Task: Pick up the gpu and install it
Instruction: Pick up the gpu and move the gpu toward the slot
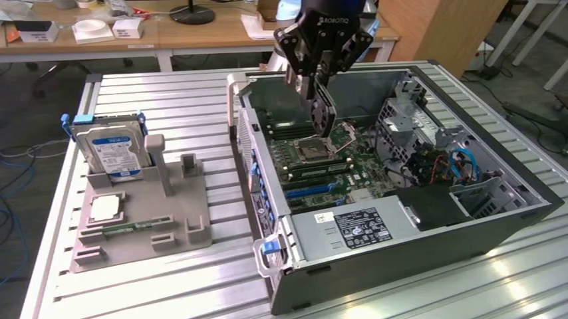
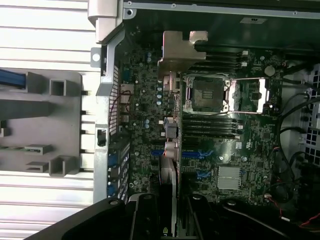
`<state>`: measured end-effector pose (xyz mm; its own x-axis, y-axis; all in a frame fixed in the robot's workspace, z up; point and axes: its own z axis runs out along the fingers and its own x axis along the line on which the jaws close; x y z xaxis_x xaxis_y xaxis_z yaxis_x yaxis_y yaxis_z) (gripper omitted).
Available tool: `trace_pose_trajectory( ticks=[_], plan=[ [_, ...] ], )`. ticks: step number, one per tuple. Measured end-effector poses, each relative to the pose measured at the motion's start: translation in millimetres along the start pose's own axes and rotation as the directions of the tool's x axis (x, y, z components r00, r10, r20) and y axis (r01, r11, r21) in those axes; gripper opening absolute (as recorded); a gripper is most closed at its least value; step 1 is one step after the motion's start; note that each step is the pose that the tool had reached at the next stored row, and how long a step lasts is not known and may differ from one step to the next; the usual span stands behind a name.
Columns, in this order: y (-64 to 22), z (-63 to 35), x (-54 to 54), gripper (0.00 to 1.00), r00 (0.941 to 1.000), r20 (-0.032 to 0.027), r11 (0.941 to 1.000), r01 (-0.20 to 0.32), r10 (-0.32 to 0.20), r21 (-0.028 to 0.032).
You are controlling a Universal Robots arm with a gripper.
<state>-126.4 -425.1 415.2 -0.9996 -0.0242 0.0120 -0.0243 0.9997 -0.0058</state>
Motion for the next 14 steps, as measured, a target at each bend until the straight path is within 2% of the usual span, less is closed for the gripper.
trace_pose_trajectory(
  ticks=[14],
  plan=[
    [-0.4, -0.2, -14.3, 0.26, 1.0000, 0.0000, 1.0000, 0.000, 0.000, 0.0000]
  ],
)
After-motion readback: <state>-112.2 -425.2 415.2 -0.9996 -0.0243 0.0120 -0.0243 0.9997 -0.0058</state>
